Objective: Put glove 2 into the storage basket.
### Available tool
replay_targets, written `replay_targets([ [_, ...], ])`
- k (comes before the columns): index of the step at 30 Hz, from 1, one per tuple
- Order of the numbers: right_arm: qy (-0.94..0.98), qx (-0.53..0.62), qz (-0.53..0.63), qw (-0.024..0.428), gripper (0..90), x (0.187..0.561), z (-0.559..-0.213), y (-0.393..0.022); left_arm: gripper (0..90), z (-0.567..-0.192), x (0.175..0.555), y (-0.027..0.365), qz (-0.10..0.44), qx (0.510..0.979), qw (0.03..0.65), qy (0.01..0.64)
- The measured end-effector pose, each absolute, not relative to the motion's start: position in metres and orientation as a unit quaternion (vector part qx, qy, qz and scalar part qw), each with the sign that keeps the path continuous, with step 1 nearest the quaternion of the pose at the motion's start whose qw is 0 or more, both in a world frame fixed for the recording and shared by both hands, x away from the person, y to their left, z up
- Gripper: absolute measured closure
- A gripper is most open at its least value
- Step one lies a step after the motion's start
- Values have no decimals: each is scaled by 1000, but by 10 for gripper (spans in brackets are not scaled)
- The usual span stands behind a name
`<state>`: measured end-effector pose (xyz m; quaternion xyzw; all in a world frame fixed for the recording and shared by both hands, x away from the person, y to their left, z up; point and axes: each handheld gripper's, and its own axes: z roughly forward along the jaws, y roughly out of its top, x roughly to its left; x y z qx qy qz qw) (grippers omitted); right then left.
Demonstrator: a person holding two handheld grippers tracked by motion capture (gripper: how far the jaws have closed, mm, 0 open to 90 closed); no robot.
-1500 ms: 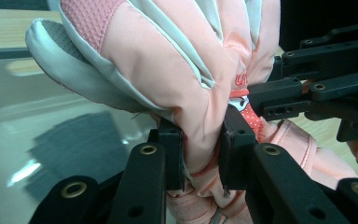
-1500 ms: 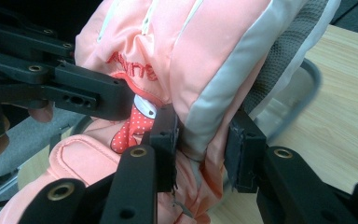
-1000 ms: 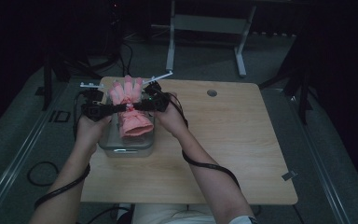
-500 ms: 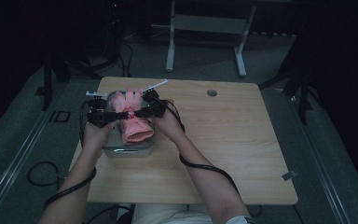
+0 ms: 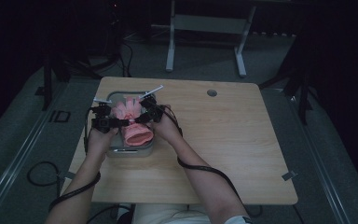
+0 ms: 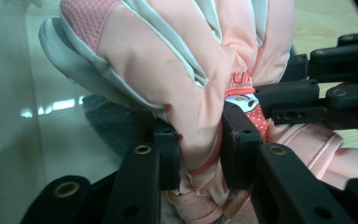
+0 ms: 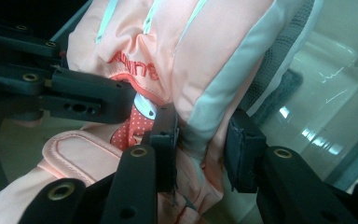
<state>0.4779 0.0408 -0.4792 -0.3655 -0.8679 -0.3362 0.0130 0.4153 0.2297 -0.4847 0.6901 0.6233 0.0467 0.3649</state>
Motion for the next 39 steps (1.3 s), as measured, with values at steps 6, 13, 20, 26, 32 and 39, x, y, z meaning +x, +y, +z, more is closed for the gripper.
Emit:
replay_targets([
  [6,-863,-380,-332,17,605,483,-482,43,561,-482,419,226,79,702,337,622],
  [13,-865,-377,-332,-6,553,485,-482,42,493,-482,422,226,75,703,330,625],
  [20,-864,-384,-325,3,546,486,-484,40,495,-481,421,214,106,723,302,613],
  [26,-853,-394,-342,10,541,486,-480,35,431,-478,420,225,100,706,335,616],
  [32,-853,-385,-352,-5,533,483,-465,35,416,-470,419,234,87,696,356,618],
  [39,-852,-373,-366,-12,521,478,-452,38,406,-462,415,242,108,686,361,623],
])
